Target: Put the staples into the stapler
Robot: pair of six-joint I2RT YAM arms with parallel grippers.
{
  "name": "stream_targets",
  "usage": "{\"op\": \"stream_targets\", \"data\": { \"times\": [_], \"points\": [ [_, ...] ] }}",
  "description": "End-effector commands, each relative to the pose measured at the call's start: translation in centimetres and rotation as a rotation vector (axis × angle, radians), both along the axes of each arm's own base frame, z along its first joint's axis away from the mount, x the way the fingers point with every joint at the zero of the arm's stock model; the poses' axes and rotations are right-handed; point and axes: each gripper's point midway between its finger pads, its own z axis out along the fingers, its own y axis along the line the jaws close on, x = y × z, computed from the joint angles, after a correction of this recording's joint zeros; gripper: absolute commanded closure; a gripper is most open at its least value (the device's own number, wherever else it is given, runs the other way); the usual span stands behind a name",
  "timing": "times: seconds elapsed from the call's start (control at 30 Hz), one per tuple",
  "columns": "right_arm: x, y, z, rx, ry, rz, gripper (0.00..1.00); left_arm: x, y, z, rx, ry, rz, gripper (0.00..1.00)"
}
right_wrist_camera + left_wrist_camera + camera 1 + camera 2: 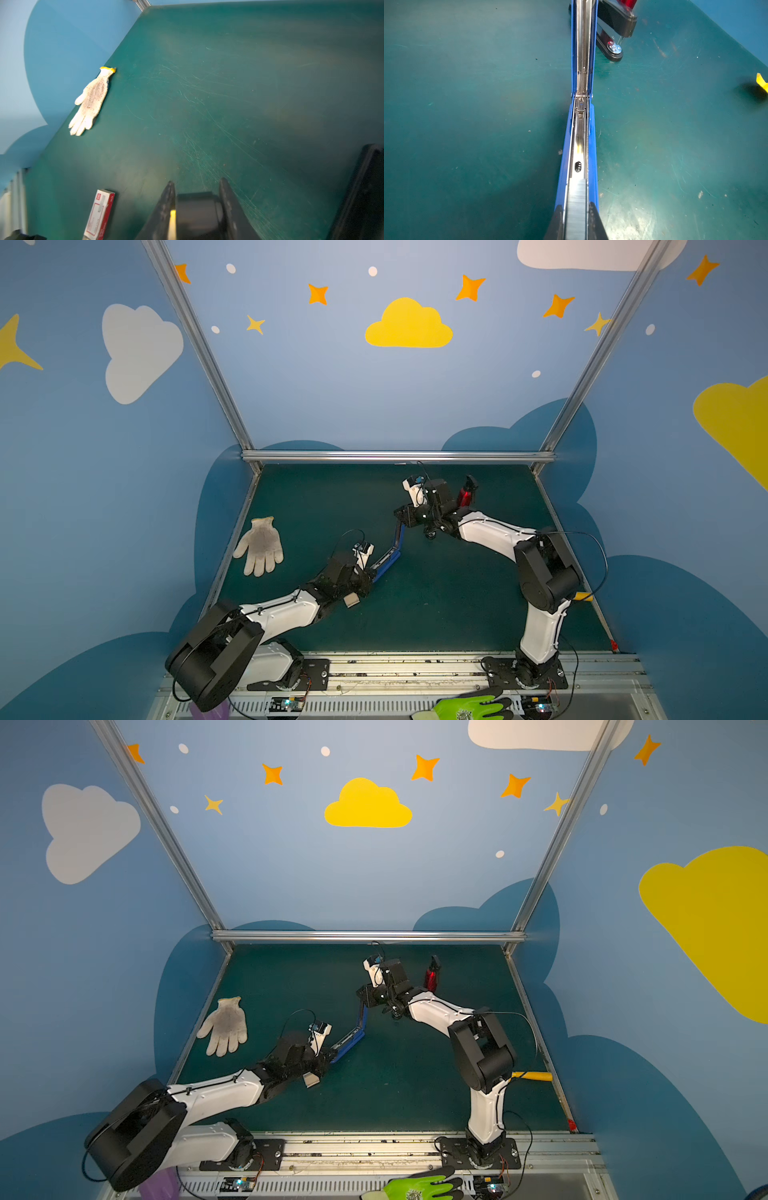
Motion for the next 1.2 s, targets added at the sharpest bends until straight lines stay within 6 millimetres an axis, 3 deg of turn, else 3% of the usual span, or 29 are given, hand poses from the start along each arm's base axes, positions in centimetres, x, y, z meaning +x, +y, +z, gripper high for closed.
{"op": "stream_targets", "data": {
  "times": [0.0,0.47,1.17],
  "points": [
    [-6.2,3.3,0.8,0.075,0.153,0.116,0.74,2.8,-2.1,5.3,-0.127,-0.172,0.000,0.96],
    [-9.3,4.3,1.4,0.070,0.137,0.168,0.62,2.9,-2.3,6.3,-0.135,-0.187,-0.012,0.96],
    [-12.5,4.8,0.9,0.051,0.152,0.205,0.56,3.1,-2.2,7.5,-0.140,-0.212,-0.007,0.96]
  ]
}}
